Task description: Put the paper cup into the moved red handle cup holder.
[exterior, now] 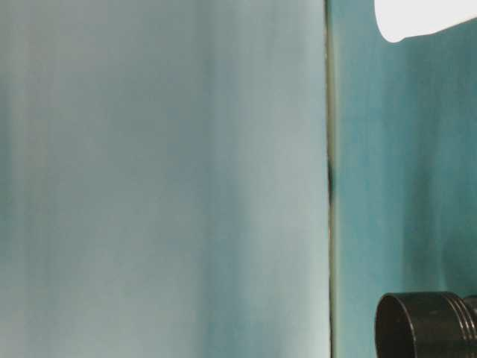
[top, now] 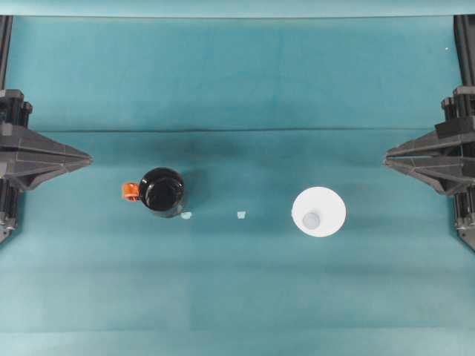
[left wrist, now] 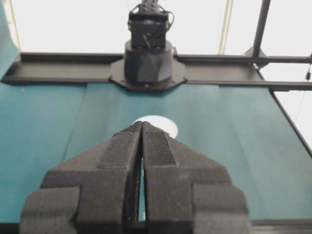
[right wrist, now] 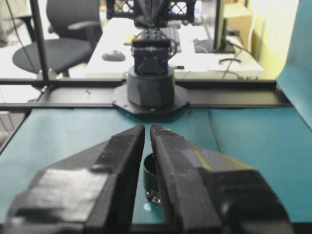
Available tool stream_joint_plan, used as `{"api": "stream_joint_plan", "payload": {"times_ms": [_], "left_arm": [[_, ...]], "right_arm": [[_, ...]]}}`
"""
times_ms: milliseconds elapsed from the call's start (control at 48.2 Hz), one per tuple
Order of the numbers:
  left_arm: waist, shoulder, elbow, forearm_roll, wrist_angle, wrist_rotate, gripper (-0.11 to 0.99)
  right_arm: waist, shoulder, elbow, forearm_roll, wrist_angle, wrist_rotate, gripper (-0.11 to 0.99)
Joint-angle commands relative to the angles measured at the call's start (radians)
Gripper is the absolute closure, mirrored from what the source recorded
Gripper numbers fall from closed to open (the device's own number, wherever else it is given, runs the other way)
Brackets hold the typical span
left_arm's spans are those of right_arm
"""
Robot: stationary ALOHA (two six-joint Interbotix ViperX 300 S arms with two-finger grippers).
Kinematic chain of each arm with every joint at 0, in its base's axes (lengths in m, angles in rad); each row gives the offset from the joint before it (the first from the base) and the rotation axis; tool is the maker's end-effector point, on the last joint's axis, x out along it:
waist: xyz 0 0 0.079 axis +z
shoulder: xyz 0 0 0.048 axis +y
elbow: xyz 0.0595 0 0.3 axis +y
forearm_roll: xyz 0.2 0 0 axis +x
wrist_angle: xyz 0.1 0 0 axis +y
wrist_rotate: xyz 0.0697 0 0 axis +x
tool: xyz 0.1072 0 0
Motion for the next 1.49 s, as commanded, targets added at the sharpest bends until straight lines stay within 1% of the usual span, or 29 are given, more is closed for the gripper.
{"api": "stream_joint_plan", "payload": {"times_ms": [0,21,62,83,104,166,249,311,332,374,457,477,602,706,768,789,830,851,913,1038,1162,1204,1287,1349,1391,1474], "left_arm": [[0.000,0.014,-0.020,0.012,0.009,-0.009,0.85],[0.000,0.017,-0.025,0.011,0.014,-0.009,0.85],[0.000,0.017,-0.029,0.012,0.020,-0.009,0.85],[0.000,0.017,-0.031,0.011,0.023,-0.009,0.85],[0.000,0.017,-0.032,0.012,0.025,-0.009,0.85],[0.000,0.014,-0.032,0.011,0.026,-0.009,0.85],[0.000,0.012,-0.032,0.012,0.026,-0.008,0.85],[0.000,0.015,-0.032,0.012,0.037,-0.009,0.85],[0.000,0.017,-0.032,0.011,0.046,-0.009,0.85],[0.000,0.017,-0.034,0.012,0.069,-0.011,0.85],[0.000,0.026,-0.044,0.011,0.147,-0.014,0.85],[0.000,0.029,-0.051,0.012,0.173,-0.017,0.85],[0.000,0.054,-0.097,0.012,0.383,-0.043,0.85],[0.000,0.081,-0.130,0.012,0.535,-0.046,0.85],[0.000,0.097,-0.149,0.012,0.601,-0.046,0.85],[0.000,0.103,-0.152,0.011,0.615,-0.046,0.85],[0.000,0.112,-0.160,0.012,0.637,-0.048,0.85],[0.000,0.115,-0.161,0.012,0.640,-0.048,0.85],[0.000,0.123,-0.164,0.011,0.641,-0.048,0.85],[0.006,0.140,-0.164,0.012,0.649,-0.052,0.85],[0.023,0.169,-0.172,0.012,0.676,-0.055,0.85],[0.026,0.179,-0.175,0.012,0.686,-0.057,0.85],[0.037,0.198,-0.186,0.012,0.712,-0.061,0.85],[0.041,0.209,-0.195,0.012,0.733,-0.069,0.85],[0.041,0.213,-0.198,0.012,0.747,-0.074,0.85],[0.044,0.219,-0.207,0.012,0.772,-0.080,0.85]], "right_arm": [[0.002,0.009,-0.008,0.006,-0.005,0.006,0.88],[0.002,0.009,-0.009,0.012,0.002,0.006,0.88],[0.002,0.008,-0.011,0.021,0.018,0.014,0.90],[0.002,0.008,-0.014,0.025,0.029,0.018,0.92],[0.002,0.006,-0.015,0.026,0.040,0.023,0.94],[0.002,0.000,-0.021,0.026,0.081,0.043,0.97],[0.002,-0.012,-0.021,0.026,0.120,0.057,0.99],[0.002,-0.021,-0.023,0.026,0.137,0.060,0.99],[0.002,-0.023,-0.023,0.026,0.141,0.060,0.99],[0.002,-0.028,-0.025,0.026,0.147,0.060,0.99],[-0.002,-0.031,-0.025,0.026,0.161,0.063,0.99],[-0.002,-0.031,-0.026,0.026,0.164,0.063,0.99],[-0.005,-0.032,-0.028,0.028,0.192,0.063,0.99],[-0.009,-0.031,-0.032,0.028,0.222,0.063,0.99],[-0.014,-0.031,-0.034,0.029,0.236,0.063,0.99],[-0.015,-0.032,-0.034,0.029,0.239,0.064,0.99],[-0.017,-0.031,-0.035,0.031,0.247,0.064,0.99],[-0.017,-0.031,-0.034,0.029,0.249,0.064,0.99],[-0.018,-0.032,-0.035,0.031,0.250,0.066,0.99],[-0.023,-0.032,-0.035,0.029,0.258,0.066,0.99],[-0.026,-0.031,-0.034,0.031,0.272,0.066,0.99],[-0.026,-0.032,-0.035,0.031,0.276,0.066,0.99],[-0.026,-0.032,-0.035,0.031,0.285,0.081,0.99],[-0.026,-0.032,-0.035,0.031,0.291,0.094,0.99],[-0.026,-0.032,-0.035,0.031,0.296,0.100,0.99],[-0.026,-0.032,-0.035,0.031,0.302,0.101,0.99]]}}
